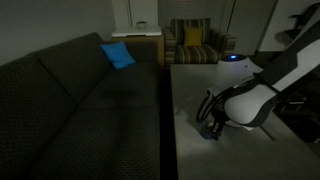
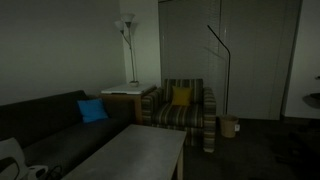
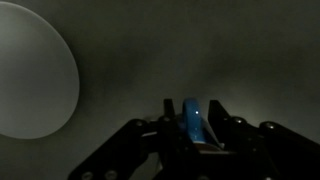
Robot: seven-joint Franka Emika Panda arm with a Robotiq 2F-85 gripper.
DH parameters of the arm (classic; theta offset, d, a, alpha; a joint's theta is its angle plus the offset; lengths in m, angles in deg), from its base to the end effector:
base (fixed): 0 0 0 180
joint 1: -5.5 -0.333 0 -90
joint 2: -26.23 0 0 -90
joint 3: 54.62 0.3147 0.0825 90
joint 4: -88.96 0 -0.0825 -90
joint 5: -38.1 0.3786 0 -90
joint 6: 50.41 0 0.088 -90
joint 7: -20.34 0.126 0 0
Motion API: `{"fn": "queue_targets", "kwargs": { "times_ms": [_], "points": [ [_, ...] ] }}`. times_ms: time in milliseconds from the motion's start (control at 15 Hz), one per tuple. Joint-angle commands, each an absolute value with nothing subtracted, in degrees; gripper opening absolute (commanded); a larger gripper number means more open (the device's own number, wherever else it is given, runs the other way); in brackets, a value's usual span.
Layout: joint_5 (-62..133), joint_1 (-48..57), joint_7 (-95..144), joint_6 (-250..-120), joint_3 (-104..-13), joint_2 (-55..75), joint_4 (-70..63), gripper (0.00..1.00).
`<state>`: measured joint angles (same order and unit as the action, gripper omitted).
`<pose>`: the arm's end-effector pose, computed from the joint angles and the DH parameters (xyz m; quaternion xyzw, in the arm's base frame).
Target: Put the cup on the white plate
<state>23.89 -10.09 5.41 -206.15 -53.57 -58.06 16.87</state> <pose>0.6065 0.1870 -0.1587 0.9276 0.3712 -0.0042 0.0412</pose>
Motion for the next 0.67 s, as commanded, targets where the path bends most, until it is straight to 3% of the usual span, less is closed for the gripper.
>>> {"fn": "queue_targets", "kwargs": {
  "times_ms": [0,67,200,267,400,600],
  "points": [
    [22.68,-8.89,3.69,-204.19,-53.09,-58.06,17.8,0.43],
    [22.67,-8.81,3.5,-204.0,-53.11,-58.06,17.89,0.4],
    [22.56,-8.64,3.0,-203.85,-53.07,-58.06,17.89,0.15],
    [22.52,-8.59,2.76,-203.83,-53.06,-58.06,17.9,0.15],
    [22.48,-8.51,2.35,-203.79,-53.04,-58.06,17.91,0.01],
    [22.25,-8.55,1.7,-203.61,-53.15,-58.06,17.96,0.03]
  ]
}}
